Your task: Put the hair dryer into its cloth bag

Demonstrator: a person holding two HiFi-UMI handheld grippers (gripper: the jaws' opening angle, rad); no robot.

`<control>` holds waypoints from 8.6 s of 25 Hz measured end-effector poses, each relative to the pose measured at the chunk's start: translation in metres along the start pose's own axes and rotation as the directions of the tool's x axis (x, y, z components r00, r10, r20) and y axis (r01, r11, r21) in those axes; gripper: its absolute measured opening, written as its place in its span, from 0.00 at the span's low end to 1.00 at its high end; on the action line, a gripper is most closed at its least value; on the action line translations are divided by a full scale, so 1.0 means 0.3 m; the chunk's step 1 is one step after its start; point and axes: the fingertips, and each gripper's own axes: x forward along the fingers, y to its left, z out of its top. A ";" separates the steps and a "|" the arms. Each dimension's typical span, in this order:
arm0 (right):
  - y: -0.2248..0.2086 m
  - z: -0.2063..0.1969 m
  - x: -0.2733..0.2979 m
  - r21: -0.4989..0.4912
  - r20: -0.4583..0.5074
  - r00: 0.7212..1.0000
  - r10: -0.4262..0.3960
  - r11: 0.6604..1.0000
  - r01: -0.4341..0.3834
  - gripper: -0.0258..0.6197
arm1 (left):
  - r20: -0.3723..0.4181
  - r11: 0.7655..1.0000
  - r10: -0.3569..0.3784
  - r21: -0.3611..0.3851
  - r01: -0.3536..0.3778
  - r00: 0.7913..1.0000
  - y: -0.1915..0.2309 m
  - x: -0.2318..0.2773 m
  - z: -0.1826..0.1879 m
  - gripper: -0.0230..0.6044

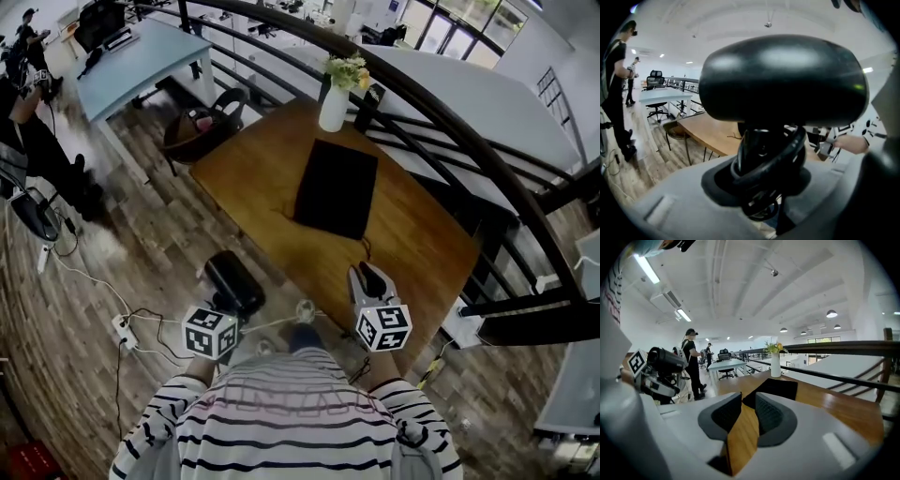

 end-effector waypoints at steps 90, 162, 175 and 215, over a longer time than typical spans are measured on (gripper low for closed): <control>-0.145 -0.065 0.483 0.063 -0.254 0.904 0.344 0.938 -0.340 0.06 | -0.772 0.917 0.027 0.272 0.293 0.635 0.022 0.767 -0.201 0.33; 0.003 -0.052 0.544 0.132 -0.135 0.741 0.658 0.753 -0.645 0.06 | -0.715 0.977 -0.076 0.087 0.196 0.695 0.073 1.181 0.101 0.33; -0.010 -0.060 0.540 0.155 -0.128 0.753 0.645 0.763 -0.627 0.06 | -0.632 0.956 -0.032 0.206 0.208 0.774 0.075 1.182 0.146 0.38; 0.176 -0.276 0.570 0.019 -0.404 0.836 0.372 0.917 -0.399 0.36 | -0.274 0.988 0.146 0.087 -0.127 0.951 0.256 0.703 0.149 0.55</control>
